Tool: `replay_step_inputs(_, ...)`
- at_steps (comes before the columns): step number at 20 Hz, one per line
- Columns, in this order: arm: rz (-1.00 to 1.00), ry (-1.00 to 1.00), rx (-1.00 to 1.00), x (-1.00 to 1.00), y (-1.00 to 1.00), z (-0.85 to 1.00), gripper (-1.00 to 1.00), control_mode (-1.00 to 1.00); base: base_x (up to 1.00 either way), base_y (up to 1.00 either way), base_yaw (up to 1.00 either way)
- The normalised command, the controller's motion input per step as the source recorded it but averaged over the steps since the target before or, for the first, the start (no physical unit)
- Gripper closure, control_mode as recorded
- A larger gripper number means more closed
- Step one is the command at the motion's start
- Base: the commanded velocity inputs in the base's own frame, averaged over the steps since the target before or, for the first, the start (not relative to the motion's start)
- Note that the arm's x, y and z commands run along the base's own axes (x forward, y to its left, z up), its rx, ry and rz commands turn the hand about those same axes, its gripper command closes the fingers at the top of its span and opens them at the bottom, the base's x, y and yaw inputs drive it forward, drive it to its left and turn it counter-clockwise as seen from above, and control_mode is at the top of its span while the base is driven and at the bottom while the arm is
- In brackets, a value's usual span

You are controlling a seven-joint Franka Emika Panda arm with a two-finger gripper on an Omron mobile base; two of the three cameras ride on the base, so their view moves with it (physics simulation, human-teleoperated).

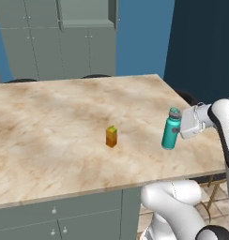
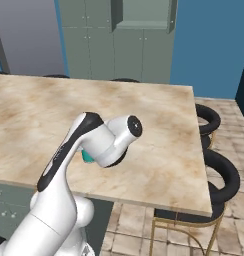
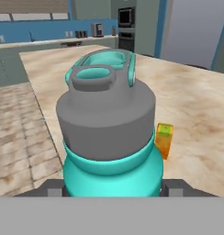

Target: Pick the water bottle, boxed drink from the counter and place them in the open cabinet.

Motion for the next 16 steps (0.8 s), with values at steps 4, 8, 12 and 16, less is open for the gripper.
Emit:
replay_step_inputs(4,0.00,0.00,0.00,0.00,0.00,0.00,1.00,1.00,-0.66,-0.07,0.00)
replay_step_inputs(8,0.00,0.00,0.00,0.00,0.00,0.00,1.00,1.00,-0.40,-0.22,-0.03)
replay_step_inputs(12,0.00,0.00,0.00,0.00,0.00,0.00,1.00,1.00,0.00,-0.75,0.00)
replay_step_inputs(16,0.00,0.00,0.00,0.00,0.00,0.00,1.00,1.00,0.00,-0.76,0.00)
